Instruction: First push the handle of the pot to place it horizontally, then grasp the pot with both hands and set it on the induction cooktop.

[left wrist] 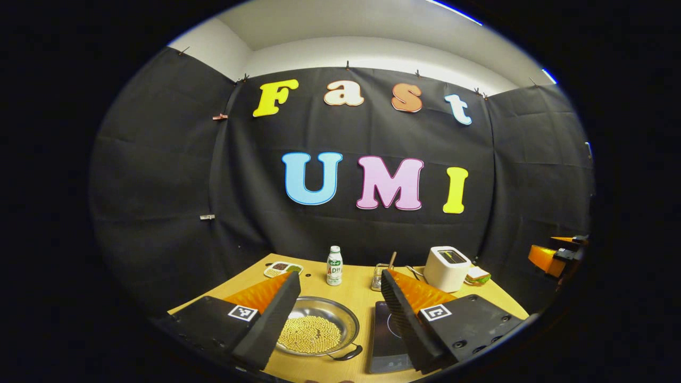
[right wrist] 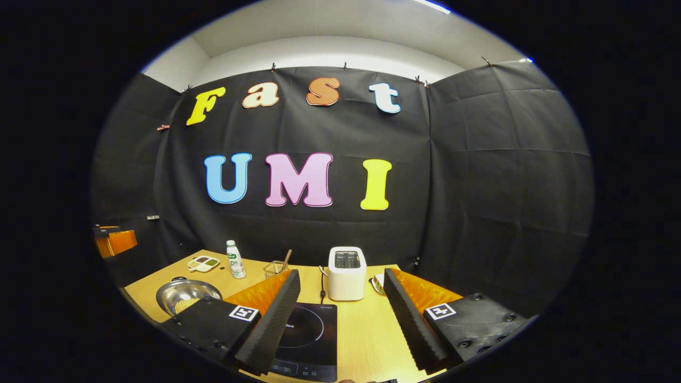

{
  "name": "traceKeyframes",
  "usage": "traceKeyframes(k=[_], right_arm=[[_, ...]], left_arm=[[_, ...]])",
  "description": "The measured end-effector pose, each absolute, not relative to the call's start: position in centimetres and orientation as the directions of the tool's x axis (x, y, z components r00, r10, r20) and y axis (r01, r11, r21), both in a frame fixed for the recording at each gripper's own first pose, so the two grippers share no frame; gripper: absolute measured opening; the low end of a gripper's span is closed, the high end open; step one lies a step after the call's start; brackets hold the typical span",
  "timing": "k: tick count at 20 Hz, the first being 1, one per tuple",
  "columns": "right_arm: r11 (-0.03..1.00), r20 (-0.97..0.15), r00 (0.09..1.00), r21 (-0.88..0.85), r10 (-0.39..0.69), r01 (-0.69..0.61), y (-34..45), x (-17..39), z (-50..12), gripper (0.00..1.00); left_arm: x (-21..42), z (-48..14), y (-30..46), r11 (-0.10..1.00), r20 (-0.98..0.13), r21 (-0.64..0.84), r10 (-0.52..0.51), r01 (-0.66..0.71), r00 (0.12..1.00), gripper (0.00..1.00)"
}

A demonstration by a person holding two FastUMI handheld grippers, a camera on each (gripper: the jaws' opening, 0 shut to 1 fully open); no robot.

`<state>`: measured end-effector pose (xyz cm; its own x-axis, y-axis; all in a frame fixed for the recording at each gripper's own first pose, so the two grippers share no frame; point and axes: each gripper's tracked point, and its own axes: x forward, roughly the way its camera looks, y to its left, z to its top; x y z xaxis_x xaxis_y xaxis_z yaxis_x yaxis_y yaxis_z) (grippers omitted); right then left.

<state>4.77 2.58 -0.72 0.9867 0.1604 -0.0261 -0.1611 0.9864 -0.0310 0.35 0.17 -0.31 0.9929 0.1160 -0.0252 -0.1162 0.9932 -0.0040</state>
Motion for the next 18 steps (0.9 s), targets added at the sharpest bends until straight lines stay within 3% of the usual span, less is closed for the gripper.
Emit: traceKeyframes(k=[10,14,15,18], right_arm=[[0.995,-0.029,0.997,-0.069,0.075,-0.077,5.0,2.7,-1.3,0.98],[0.997,-0.032,0.998,-0.061,0.050,-0.052,6.6,2.2,-1.5,0.98],[0.997,-0.031,0.998,-0.060,0.047,-0.048,7.1,2.0,-1.5,0.98],[0.997,-0.030,0.999,-0.062,0.033,-0.035,7.8,1.5,-1.7,0.98]], left_arm=[[0.9,-3.6,5.7,0.998,-0.089,-0.008,0.053,-0.054,0.995,0.95],[1.4,-6.7,7.6,1.000,-0.184,-0.014,0.008,-0.011,0.983,0.94],[1.6,-7.3,7.6,1.000,-0.205,-0.022,-0.012,0.008,0.979,0.92],[1.7,-10.0,8.1,0.998,-0.288,-0.035,-0.056,0.048,0.956,0.63]])
